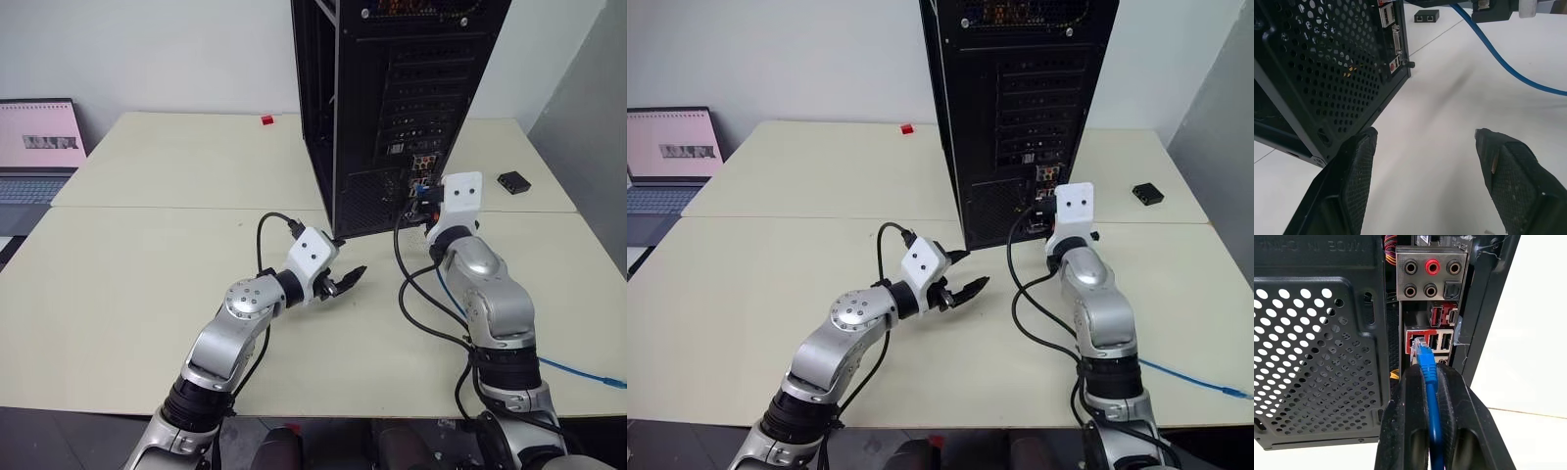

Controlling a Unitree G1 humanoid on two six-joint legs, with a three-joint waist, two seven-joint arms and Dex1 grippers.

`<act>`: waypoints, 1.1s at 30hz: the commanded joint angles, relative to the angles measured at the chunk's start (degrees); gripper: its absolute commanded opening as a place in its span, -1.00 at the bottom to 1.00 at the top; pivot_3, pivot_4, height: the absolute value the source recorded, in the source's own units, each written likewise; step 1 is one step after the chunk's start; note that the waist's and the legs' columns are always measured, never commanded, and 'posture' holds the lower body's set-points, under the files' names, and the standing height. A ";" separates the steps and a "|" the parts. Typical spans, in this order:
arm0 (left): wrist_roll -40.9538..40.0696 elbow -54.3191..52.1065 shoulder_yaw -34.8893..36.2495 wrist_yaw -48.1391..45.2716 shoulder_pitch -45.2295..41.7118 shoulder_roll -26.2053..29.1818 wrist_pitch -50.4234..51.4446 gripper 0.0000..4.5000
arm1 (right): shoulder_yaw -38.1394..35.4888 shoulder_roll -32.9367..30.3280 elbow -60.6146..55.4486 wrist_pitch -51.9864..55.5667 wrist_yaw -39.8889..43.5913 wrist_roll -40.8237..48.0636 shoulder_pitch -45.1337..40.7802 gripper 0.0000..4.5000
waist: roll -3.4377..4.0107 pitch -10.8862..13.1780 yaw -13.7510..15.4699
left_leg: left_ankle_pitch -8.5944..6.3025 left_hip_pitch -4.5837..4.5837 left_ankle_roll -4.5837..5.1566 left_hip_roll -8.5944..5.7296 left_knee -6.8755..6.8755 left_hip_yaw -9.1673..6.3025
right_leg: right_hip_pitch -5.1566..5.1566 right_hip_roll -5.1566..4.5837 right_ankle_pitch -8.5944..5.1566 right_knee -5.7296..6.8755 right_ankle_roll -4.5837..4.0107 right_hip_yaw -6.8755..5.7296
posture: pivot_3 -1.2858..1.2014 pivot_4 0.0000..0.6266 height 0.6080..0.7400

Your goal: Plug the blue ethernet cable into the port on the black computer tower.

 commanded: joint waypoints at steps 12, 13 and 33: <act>0.10 -2.81 0.22 0.32 -0.45 -0.26 -0.05 0.50 | -2.90 2.42 -0.89 -0.44 -0.61 1.80 -4.59 -1.00 | 0.02 0.01 -0.10 | 0.00 -0.03 0.00 0.01 -0.01 0.02 | -0.06 0.00 0.00 0.00 0.00 0.03 | 0.03 -0.52 1.00; 0.13 -2.83 0.19 0.33 -0.43 -0.27 -0.06 0.50 | -2.85 2.60 -0.53 -0.55 -0.63 1.80 -4.80 -1.00 | 0.02 0.01 -0.21 | 0.00 -0.03 0.00 0.01 -0.01 0.03 | -0.06 0.00 0.00 0.01 0.00 0.04 | 0.03 -0.52 1.00; 0.53 -2.74 0.18 0.72 -0.56 -0.71 -0.12 0.50 | -1.11 2.63 8.50 -4.70 1.28 0.61 -8.21 -1.00 | 0.02 0.01 -1.65 | 0.01 0.06 0.02 0.02 0.00 0.12 | -0.06 0.04 0.06 0.05 -0.02 0.15 | 0.03 -0.52 1.00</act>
